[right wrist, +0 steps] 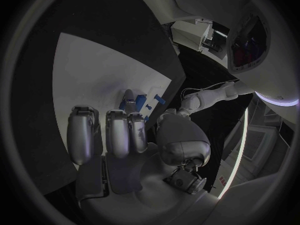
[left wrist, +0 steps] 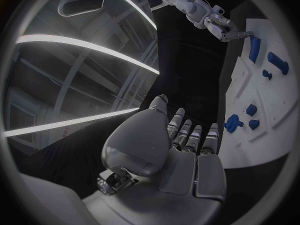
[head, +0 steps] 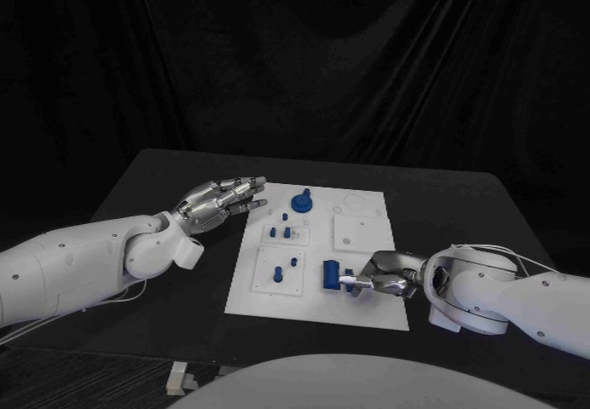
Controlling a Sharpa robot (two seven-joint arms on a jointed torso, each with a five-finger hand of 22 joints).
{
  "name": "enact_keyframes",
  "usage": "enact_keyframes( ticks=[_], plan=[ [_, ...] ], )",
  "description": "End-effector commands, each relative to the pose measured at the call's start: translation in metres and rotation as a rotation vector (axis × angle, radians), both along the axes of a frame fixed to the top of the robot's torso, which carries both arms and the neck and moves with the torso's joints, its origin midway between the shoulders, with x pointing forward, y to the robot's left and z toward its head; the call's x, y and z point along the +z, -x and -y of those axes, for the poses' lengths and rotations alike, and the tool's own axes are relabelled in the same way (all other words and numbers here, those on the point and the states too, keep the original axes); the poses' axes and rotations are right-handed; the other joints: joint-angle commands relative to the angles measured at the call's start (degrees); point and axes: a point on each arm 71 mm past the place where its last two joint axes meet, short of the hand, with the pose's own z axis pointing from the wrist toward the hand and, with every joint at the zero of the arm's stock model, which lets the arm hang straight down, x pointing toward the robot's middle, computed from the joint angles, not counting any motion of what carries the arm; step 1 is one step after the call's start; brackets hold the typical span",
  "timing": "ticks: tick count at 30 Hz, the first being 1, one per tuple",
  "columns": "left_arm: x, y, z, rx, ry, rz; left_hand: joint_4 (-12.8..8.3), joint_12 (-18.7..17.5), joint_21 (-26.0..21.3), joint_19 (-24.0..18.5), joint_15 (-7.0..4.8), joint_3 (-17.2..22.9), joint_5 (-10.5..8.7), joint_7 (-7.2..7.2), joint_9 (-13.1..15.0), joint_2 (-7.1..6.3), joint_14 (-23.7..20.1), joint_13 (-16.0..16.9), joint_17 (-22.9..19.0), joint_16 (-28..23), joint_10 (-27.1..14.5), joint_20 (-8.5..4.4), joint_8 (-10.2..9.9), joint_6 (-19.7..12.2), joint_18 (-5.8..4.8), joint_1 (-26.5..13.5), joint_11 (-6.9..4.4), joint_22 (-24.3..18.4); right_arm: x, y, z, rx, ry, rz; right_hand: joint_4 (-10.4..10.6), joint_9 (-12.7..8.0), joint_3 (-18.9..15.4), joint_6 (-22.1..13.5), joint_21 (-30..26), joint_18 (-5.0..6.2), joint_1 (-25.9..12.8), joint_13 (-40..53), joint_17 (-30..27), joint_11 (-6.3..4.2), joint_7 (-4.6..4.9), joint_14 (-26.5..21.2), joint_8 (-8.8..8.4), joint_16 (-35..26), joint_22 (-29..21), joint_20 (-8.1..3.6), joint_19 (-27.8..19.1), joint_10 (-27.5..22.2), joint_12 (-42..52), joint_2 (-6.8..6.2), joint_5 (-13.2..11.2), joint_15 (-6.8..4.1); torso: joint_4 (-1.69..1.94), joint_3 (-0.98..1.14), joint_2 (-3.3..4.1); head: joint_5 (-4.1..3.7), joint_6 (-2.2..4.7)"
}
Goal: Assemble the parts on the task board
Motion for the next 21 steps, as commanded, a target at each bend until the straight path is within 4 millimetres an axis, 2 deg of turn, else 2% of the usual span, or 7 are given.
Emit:
enact_keyframes(
  ticks=[1, 8, 12, 16, 19, 21],
  plan=[
    [0.000, 0.001, 0.001, -0.010, 0.017, -0.005, 0.1, -0.3, 0.3, 0.1, 0.39, 0.3, 0.22, 0.52, -0.1, 0.21, -0.1, 0.0, 0.1, 0.1, 0.0, 0.02, -0.3, -0.5, 0.41, 0.2, 0.47, -0.1, -0.004, -0.001, 0.003, -0.017, 0.033, -0.013, -0.1, -0.3, -1.3, -0.5, -0.4, -0.77, 0.7, 14.3, 3.0, -0.09, -0.09, 4.1, -0.17, 0.1, 12.6, 0.39, 2.9, 6.0, -0.2, 0.94, -0.2, 0.22, 0.00, 0.00, 0.00, 0.06, -0.01],
    [-0.001, 0.001, 0.001, -0.014, 0.014, -0.012, 0.1, -0.3, 0.3, 0.1, 0.46, 0.4, 0.30, 0.53, -0.1, 0.30, -0.1, 0.1, 0.1, 0.2, 0.0, 0.03, -0.3, -0.5, 0.39, 0.3, 0.51, -0.1, -0.003, 0.000, 0.006, -0.025, 0.023, -0.004, 0.0, -0.2, -1.5, 0.7, -0.4, -0.76, 1.5, 14.1, 2.9, -0.09, -0.07, 4.0, 0.58, 0.0, 12.6, 0.35, 2.8, 5.9, -0.3, 1.25, -0.2, 0.19, -0.03, 0.01, 0.02, 0.26, -0.01],
    [-0.001, 0.001, 0.001, -0.016, 0.013, -0.014, 0.0, -0.2, 0.3, 0.1, 0.52, 0.5, 0.35, 0.56, -0.1, 0.37, -0.1, 0.1, 0.1, 0.2, 0.0, 0.04, -0.3, -0.5, 0.37, 0.4, 0.54, -0.1, 0.004, 0.001, 0.008, -0.047, -0.023, 0.041, 0.1, 1.1, -1.8, 6.8, -0.2, -0.80, 0.8, 14.4, 3.1, 0.05, 0.15, 4.0, 3.65, 0.2, 12.6, 0.42, 2.8, 6.0, -0.1, 0.79, -0.2, 0.31, -0.03, 0.00, 0.00, 0.46, -0.01],
    [-0.001, 0.001, 0.000, -0.016, 0.012, -0.015, 0.0, -0.1, 0.3, 0.2, 0.56, 0.6, 0.35, 0.58, -0.1, 0.40, 0.0, 0.1, 0.1, 0.3, 0.1, 0.04, -0.2, -0.4, 0.36, 0.4, 0.58, -0.1, 0.015, 0.003, 0.009, -0.074, -0.106, 0.131, 0.1, 1.8, -1.8, 9.3, 0.1, -0.84, 0.1, 14.7, 3.1, -0.32, -0.32, 4.1, 4.76, 0.2, 12.7, 0.32, 2.9, 6.0, 0.1, 0.36, -0.2, 0.11, -0.02, 0.00, -0.01, 0.49, -0.01],
    [-0.001, 0.001, 0.000, -0.014, 0.011, -0.015, 0.0, 0.0, 0.3, 0.2, 0.59, 0.6, 0.34, 0.63, -0.1, 0.37, 0.0, 0.1, 0.1, 0.3, 0.2, 0.05, -0.2, -0.4, 0.35, 0.4, 0.69, -0.1, 0.023, 0.005, 0.009, -0.072, -0.155, 0.202, 0.1, 1.9, -1.8, 9.4, 0.2, -0.86, 0.0, 14.6, 2.9, -0.32, -0.35, 4.0, 4.78, 0.2, 12.7, 0.32, 2.9, 6.0, 0.0, 0.34, -0.2, 0.09, 0.00, -0.01, 0.00, 0.42, -0.01],
    [-0.001, 0.001, 0.000, -0.014, 0.011, -0.015, 0.0, 0.0, 0.3, 0.2, 0.60, 0.6, 0.34, 0.65, -0.1, 0.36, 0.0, 0.1, 0.1, 0.3, 0.2, 0.05, -0.2, -0.4, 0.35, 0.4, 0.72, 0.0, 0.029, 0.007, 0.009, -0.051, -0.175, 0.256, 0.1, 1.6, -1.8, 8.5, 0.3, -0.89, 0.0, 14.7, 3.1, -0.27, -0.24, 4.1, 4.14, 0.3, 12.8, 0.27, 3.0, 6.0, 0.1, -0.05, -0.2, 0.08, -0.01, -0.01, 0.01, 0.47, -0.01]
  ],
)
